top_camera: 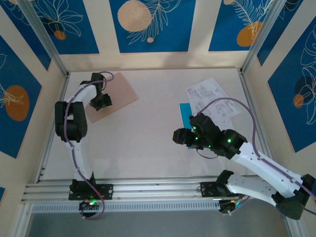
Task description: Put the files into the folder
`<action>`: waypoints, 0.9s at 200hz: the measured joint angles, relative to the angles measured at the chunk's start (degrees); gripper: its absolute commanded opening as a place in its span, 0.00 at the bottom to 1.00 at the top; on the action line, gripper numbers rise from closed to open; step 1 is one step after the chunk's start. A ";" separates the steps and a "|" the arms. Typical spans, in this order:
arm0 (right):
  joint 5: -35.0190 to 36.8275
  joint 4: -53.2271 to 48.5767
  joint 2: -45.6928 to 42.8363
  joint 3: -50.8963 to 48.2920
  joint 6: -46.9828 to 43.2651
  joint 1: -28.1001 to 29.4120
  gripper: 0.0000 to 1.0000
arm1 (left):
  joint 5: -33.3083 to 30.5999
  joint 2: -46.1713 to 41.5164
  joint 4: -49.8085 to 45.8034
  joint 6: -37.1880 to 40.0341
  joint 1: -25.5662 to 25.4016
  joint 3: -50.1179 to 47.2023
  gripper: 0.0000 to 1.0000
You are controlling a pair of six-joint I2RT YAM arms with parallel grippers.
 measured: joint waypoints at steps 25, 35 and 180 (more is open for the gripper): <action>1.14 -0.66 -0.17 -0.11 0.79 -0.02 0.62 | 0.57 -0.02 0.57 -2.49 -0.15 -3.52 0.42; 1.25 -0.85 -0.15 -0.11 1.05 -0.02 0.62 | 0.55 -0.28 1.42 -3.56 -0.26 -4.50 0.42; 1.33 -3.21 -1.97 -2.12 5.42 0.35 0.61 | 6.75 -24.24 38.95 -37.77 -20.65 -45.86 0.31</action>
